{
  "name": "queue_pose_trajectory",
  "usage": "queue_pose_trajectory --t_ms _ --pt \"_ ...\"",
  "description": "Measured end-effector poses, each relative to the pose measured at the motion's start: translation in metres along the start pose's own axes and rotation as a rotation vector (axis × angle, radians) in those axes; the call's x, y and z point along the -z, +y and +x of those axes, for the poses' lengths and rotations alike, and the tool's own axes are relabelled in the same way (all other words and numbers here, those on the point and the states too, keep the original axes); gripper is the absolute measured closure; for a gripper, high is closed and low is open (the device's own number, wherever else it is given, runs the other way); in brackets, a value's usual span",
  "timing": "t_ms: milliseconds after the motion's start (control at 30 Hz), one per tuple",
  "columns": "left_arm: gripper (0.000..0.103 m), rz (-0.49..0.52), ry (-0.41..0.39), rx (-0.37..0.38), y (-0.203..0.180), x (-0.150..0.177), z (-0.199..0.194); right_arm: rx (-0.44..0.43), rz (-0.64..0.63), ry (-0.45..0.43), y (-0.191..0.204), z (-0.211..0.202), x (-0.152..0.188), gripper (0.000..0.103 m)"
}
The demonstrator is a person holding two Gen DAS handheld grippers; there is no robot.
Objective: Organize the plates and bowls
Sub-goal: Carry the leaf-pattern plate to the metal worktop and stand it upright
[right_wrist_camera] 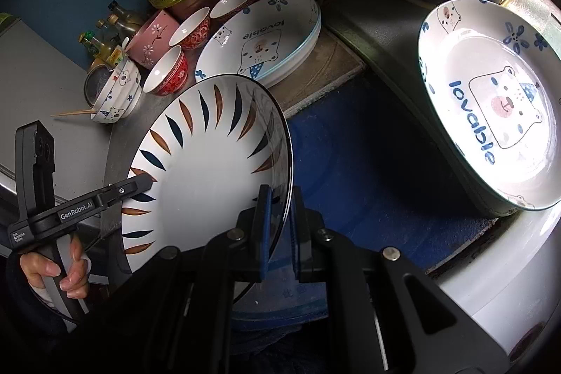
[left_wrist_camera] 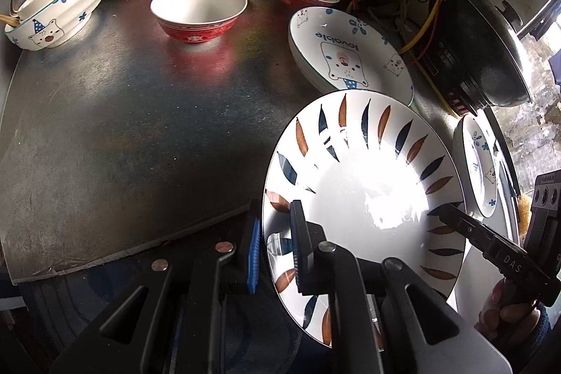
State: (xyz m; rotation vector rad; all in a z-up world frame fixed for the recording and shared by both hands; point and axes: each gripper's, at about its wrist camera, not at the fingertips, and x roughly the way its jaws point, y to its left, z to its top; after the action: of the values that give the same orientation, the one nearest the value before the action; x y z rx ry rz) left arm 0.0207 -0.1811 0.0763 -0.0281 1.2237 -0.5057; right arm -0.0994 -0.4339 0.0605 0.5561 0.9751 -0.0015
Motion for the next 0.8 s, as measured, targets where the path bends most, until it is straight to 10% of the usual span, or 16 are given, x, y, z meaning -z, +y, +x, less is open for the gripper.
queue_pose_trajectory --t_ms 800 --pt "0.089 -0.432 -0.108 -0.207 0.199 0.062 -0.083 -0.196 -0.381 0.242 0.189 0.122 0.011 0.092"
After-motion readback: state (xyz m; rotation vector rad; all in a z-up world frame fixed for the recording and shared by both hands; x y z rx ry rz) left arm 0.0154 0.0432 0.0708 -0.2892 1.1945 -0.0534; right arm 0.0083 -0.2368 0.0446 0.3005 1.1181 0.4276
